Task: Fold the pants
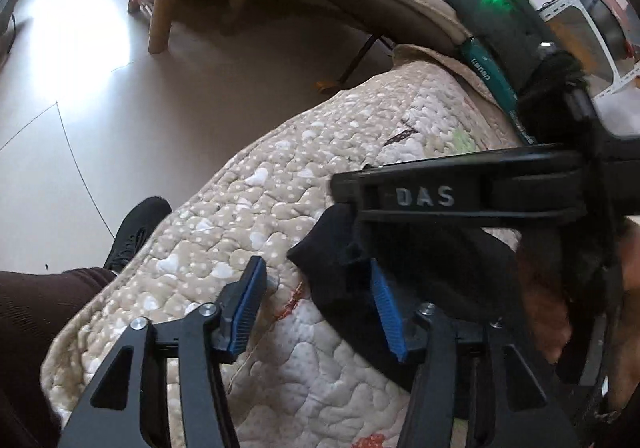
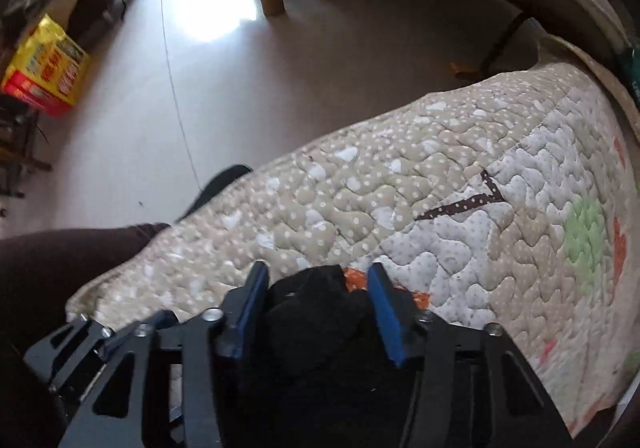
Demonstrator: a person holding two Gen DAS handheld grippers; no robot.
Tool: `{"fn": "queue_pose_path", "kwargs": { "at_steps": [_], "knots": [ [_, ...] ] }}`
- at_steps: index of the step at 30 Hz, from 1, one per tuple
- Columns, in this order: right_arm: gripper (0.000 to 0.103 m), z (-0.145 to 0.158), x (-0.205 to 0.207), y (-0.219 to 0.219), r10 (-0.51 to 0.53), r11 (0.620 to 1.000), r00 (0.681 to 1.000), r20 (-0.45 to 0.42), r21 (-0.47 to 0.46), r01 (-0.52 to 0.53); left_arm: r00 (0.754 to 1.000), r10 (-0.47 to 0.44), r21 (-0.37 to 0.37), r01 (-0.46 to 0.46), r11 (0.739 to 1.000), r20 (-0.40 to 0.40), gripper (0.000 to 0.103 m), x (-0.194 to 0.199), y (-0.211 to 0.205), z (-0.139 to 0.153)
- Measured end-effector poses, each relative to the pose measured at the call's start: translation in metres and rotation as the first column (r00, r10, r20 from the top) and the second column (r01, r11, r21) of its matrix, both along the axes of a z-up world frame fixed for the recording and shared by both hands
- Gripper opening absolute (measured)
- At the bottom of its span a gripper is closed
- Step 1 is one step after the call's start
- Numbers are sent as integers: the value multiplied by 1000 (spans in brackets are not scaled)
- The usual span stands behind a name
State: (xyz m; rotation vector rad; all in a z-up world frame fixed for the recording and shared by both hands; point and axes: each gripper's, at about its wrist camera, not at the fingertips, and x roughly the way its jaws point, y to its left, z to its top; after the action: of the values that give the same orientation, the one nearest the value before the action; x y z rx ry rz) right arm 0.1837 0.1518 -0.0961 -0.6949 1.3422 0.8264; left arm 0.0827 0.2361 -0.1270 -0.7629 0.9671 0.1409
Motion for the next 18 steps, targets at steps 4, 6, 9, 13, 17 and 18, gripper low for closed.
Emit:
{"fn": "queue_pose_path", "kwargs": {
  "at_steps": [4, 6, 9, 13, 17, 18],
  "knots": [
    [38, -2, 1, -4, -16, 1000, 1000, 17, -16, 16, 1000, 3, 11, -3, 1000, 2, 57, 11, -5, -4],
    [31, 0, 0, -6, -12, 1000, 999, 37, -18, 12, 998, -57, 37, 57, 998, 2, 36, 17, -11, 2],
    [24, 7, -6, -10, -20, 1000, 999, 50, 10, 20, 992, -118, 42, 117, 992, 39, 13, 18, -17, 14],
    [23, 32, -10, -34, -61, 994, 997, 46, 89, 56, 989, -129, -33, 131, 991, 72, 12, 15, -16, 22],
    [23, 63, -14, -65, -106, 982, 992, 69, 164, 93, 978, -167, -73, 177, 981, 124, 12, 19, -30, 42],
    [23, 69, -13, -73, -121, 978, 990, 72, 179, 106, 974, -184, -64, 194, 979, 135, 12, 22, -38, 48]
  ]
}}
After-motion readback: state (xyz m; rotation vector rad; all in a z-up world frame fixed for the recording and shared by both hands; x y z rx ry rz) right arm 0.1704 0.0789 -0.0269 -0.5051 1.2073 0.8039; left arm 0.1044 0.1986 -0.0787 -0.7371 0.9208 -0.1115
